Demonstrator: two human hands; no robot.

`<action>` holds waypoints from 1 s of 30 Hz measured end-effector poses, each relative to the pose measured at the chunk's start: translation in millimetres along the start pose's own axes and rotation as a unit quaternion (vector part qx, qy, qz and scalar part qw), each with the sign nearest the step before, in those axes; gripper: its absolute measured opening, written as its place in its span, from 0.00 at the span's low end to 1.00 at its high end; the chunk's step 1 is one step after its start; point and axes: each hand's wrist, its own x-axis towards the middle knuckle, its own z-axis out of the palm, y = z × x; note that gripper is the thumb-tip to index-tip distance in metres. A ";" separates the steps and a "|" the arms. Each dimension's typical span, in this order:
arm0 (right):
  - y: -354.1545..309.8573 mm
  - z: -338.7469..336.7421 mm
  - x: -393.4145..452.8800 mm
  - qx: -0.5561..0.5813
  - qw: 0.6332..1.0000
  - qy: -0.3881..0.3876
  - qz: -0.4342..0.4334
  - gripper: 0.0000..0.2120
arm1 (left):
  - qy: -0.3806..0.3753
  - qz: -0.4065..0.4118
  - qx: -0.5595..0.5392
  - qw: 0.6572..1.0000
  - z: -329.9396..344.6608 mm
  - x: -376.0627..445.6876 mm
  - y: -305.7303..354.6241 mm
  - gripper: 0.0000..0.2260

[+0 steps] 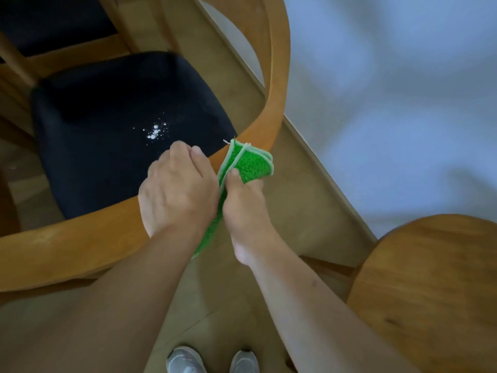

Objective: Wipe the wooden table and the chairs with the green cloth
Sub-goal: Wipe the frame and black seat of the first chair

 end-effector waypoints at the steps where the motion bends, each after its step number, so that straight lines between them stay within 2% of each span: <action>1: -6.7 -2.9 6.0 -0.015 1.000 0.021 -0.014 0.22 | -0.002 -0.001 0.004 1.000 0.1 -0.3 0.4 0.14; 5: -45.7 -22.0 55.6 -0.127 0.980 0.107 -0.112 0.19 | -0.014 -0.005 0.018 1.000 0.9 0.3 1.9 0.13; 9: -75.1 -29.7 97.7 -0.302 0.937 0.121 -0.128 0.30 | -0.033 -0.013 0.043 0.998 2.7 2.8 2.1 0.11; 11: -72.1 -27.1 90.8 -0.409 0.891 0.113 -0.160 0.31 | -0.044 -0.014 0.058 0.997 3.1 3.7 2.8 0.11; 14: -51.2 -25.4 59.3 -0.544 0.785 0.047 -0.292 0.25 | -0.056 -0.019 0.068 0.996 4.1 5.2 3.8 0.11; 15: -45.1 -25.9 47.6 -0.549 0.774 0.007 -0.317 0.24 | -0.057 -0.023 0.068 0.996 4.4 5.2 3.5 0.11; 18: -51.2 -31.3 34.1 -0.521 0.779 -0.069 -0.342 0.19 | -0.050 -0.026 0.073 0.996 4.5 6.1 3.7 0.11; 21: -74.5 -38.1 60.3 -0.552 0.738 -0.122 -0.369 0.09 | -0.048 -0.030 0.079 0.995 5.7 7.1 2.6 0.11; 23: -88.8 -39.5 86.8 -0.594 0.700 -0.114 -0.380 0.14 | -0.044 -0.029 0.081 0.995 6.1 6.3 2.7 0.11; 26: -98.3 -32.5 109.8 -0.640 0.673 -0.063 -0.365 0.18 | -0.043 -0.023 0.084 0.995 6.4 6.7 2.2 0.12; 30: -96.6 -27.1 106.6 -0.641 0.679 -0.062 -0.352 0.19 | -0.048 -0.017 0.098 0.994 5.5 5.5 2.5 0.12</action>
